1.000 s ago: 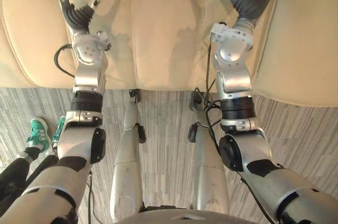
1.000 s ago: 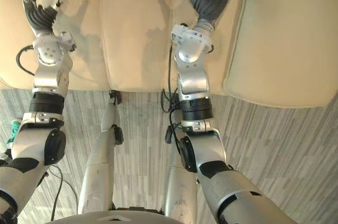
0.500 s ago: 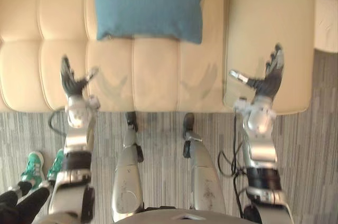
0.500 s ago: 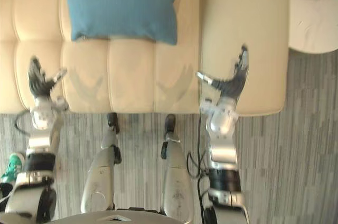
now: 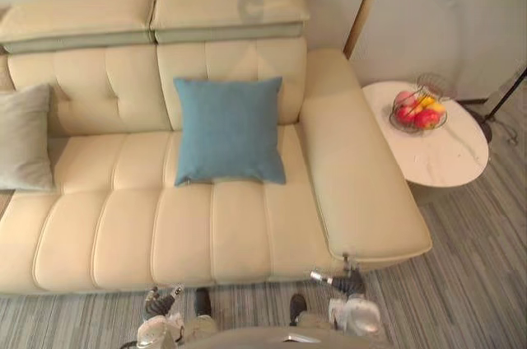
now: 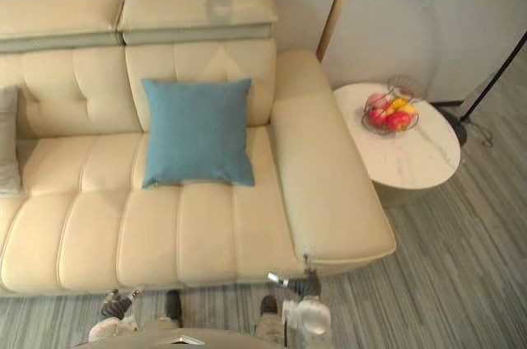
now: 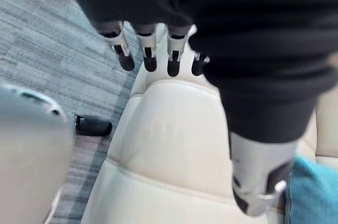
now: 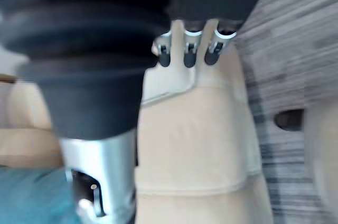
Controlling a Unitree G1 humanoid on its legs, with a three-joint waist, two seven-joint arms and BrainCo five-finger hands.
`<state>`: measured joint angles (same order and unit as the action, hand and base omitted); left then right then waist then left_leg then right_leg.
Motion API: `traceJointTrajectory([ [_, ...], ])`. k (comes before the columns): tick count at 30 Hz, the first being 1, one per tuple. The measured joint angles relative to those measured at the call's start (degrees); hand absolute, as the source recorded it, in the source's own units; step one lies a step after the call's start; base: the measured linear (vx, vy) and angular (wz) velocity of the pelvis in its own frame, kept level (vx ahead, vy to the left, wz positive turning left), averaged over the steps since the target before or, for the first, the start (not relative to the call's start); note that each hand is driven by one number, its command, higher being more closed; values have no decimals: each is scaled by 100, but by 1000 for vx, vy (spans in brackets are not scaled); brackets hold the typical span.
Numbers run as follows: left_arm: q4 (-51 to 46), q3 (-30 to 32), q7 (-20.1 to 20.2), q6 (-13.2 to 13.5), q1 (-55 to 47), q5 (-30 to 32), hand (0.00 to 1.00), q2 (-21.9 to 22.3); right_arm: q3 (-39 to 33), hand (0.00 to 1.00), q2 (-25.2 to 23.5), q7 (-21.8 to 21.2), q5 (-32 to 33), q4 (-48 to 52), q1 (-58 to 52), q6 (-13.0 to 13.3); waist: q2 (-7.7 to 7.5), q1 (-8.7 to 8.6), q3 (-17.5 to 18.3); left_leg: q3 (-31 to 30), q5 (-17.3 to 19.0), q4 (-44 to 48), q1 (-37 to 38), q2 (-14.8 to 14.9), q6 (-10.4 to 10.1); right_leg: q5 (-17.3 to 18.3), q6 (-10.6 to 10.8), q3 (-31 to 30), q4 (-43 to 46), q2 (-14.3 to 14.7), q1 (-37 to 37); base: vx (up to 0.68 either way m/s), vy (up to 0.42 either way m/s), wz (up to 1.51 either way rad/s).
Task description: Pick up cushions and gather them together orderly.
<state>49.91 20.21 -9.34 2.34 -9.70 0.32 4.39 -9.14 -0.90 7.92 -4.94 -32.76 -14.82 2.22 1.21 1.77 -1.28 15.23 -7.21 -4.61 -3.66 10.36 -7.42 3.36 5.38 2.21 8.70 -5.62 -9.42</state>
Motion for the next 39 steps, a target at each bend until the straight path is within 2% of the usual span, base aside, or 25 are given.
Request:
traceJointTrajectory([
  [4, 260, -15, 118, 2, 96, 257, 0, -53, -482, 0, 4, -44, -7, -884, 198, -31, -1, -25, 66, 17, 104, -1, 291, -4, -54, -76, 9, -13, -224, 4, 375, 71, 14, -5],
  [5, 322, -33, 141, 3, 106, 335, 0, -71, -591, 0, 6, -56, 26, -1072, 225, -65, -55, -20, 113, 23, 122, -1, 312, -11, -52, -102, 28, -37, -273, 4, 406, 57, 14, -14],
  [6, 390, -70, 146, 3, 132, 425, 0, -103, -701, 0, 19, -129, 9, -1195, 300, -116, -22, -23, 148, 50, 139, -1, 387, -25, -56, -176, 83, -119, -368, 7, 481, 57, 14, -19],
  [13, 493, -202, 147, 5, 305, 441, 0, -235, -687, 0, 81, -165, 1, -1566, 664, -234, -183, 35, -59, 427, 201, 51, 552, -68, -72, -350, 81, -483, -305, 5, 415, 13, 20, -29],
  [14, 483, -243, 146, 4, 407, 427, 0, -287, -662, 0, 53, -168, 0, -1565, 711, -246, -226, 29, -137, 427, 323, 317, 373, -57, -36, -368, 68, -464, -171, -7, 287, -92, 1, -20],
  [15, 459, -237, 145, 1, 558, 424, 0, -349, -635, 0, 27, -166, 1, -1555, 774, -245, -402, 54, -247, 388, 501, 635, 139, -78, 82, -448, 33, -474, -33, -41, 74, -151, -4, -50],
  [16, 439, -219, 139, -13, 582, 424, 0, -378, -532, 0, 58, -165, -2, -1551, 916, -244, -299, 178, -294, 300, 586, 874, -155, 98, 213, -622, 75, -449, -139, 49, -30, -152, 8, -59],
  [17, 411, -223, 140, -11, 603, 424, 0, -365, -527, 0, 42, -163, -2, -1554, 1044, -258, -241, 175, -383, 369, 580, 917, -191, 160, 211, -305, -76, -311, 401, -2, -202, -131, 8, -27],
  [18, 348, -252, 129, -30, 634, 424, 0, -402, -501, 0, 0, -164, -2, -1548, 1030, -248, -278, 82, -393, 246, 561, 1030, -265, 174, 222, 343, -248, -54, 1814, -81, -462, -59, -31, 28],
  [20, 186, -355, 129, -43, 637, 422, 0, -450, -503, 0, -27, -164, -4, -1605, 1003, -247, -399, 109, -392, 24, 533, 1208, -354, 122, 219, 745, -136, 153, 3111, -341, -337, -100, -124, 59],
  [21, 182, -381, 130, -44, 621, 420, 0, -494, -494, 0, -23, -162, -16, -1775, 1057, -238, -465, 118, -378, -48, 409, 1238, -464, 64, 156, 916, 84, 151, 3256, -480, -225, -179, -154, 50],
  [22, 182, -383, 129, -47, 616, 415, 0, -498, -475, 0, -24, -162, -33, -1827, 1103, -247, -489, 124, -362, -73, 332, 1216, -516, 37, 159, 1018, 176, 161, 3182, -488, -227, -175, -167, 35],
  [23, 199, -379, 106, -63, 647, 361, 0, -475, -445, 0, -27, -159, -145, -1808, 1138, -246, -531, 191, -315, -102, 192, 1103, -571, 26, 196, 1087, 246, 165, 2712, -336, -192, -150, -153, -7],
  [24, 192, -417, 91, -70, 600, 319, 0, -345, -421, 0, 44, -154, -217, -1769, 1207, -244, -245, 349, -222, -101, 150, 1036, -774, 152, 259, 1128, 190, 169, 1823, -102, 8, -176, -170, -35],
  [25, 201, -453, 80, -72, 592, 294, 0, -297, -380, 0, 115, -148, -217, -1766, 1331, -241, -185, 411, -287, -92, 26, 1042, -898, 183, 267, 1277, -2, 164, 1530, -54, 50, -199, -122, -34],
  [26, 239, -477, 75, -91, 604, 224, 0, -241, -281, 0, 177, -145, -217, -1760, 1432, -244, -11, 362, -430, -106, -113, 1005, -966, 254, 266, 1190, -8, 264, 1596, -2, -36, -272, -98, 15],
  [27, 248, -591, 38, -100, 548, 195, 0, -241, -207, 0, 197, -142, -215, -1769, 1399, -260, 49, 289, -460, -107, -239, 863, -963, 266, 296, 1202, -21, 351, 1701, 11, -75, -266, -63, 42],
  [30, 237, -653, -32, -93, 498, 130, 0, -210, -174, 0, 215, -128, -213, -1732, 1215, -248, 119, 259, -462, -6, -219, 624, -836, 272, 226, 1222, -81, 483, 1718, -5, -53, -220, -15, 27],
  [31, 241, -655, -27, -94, 487, 131, 0, -202, -179, 0, 206, -119, -209, -1733, 1215, -250, 117, 241, -457, 108, -82, 582, -817, 286, 190, 1152, -132, 502, 1703, -21, -53, -186, 41, 11],
  [33, 232, -628, -24, -94, 489, 127, 0, -223, -196, 0, 131, -117, -195, -1735, 1168, -247, -36, 224, -484, 288, 169, 685, -832, 270, 174, 1071, -206, 511, 1607, -178, -51, -92, 59, -3],
  [34, 196, -447, -22, -86, 563, 130, 0, -243, -302, 0, 116, -112, -149, -1761, 1145, -249, -132, 233, -521, 294, 291, 1951, -965, 177, 395, 931, -144, 484, 1588, -457, -45, -84, 74, -24],
  [36, 208, -404, -25, -89, 536, 137, 0, -207, -322, 0, 146, -112, -123, -1739, 1126, -248, -113, 176, -517, 207, 770, 2636, -943, 105, 476, 892, -76, 433, 1566, -527, -21, -101, 122, -20],
  [37, 244, -335, -13, -105, 509, 179, 0, -116, -457, 0, 147, -112, -100, -1680, 1137, -244, 39, 86, -465, 120, 1417, 2843, -935, 140, 304, 806, 54, 373, 1512, -430, -38, -108, 183, -14],
  [38, 230, -303, 4, -105, 517, 179, 0, -149, -493, 0, 124, -111, -99, -1706, 1158, -270, 14, 110, -462, 176, 1419, 2779, -905, 96, 302, 773, 29, 301, 1473, -437, -45, -122, 221, -15],
  [39, 233, -259, 14, -109, 494, 185, 0, -198, -570, 0, 71, -114, -98, -1757, 1158, -276, -101, 109, -416, 255, 1312, 2429, -817, -49, 314, 635, -2, 265, 1240, -506, -38, -60, 145, -10],
])
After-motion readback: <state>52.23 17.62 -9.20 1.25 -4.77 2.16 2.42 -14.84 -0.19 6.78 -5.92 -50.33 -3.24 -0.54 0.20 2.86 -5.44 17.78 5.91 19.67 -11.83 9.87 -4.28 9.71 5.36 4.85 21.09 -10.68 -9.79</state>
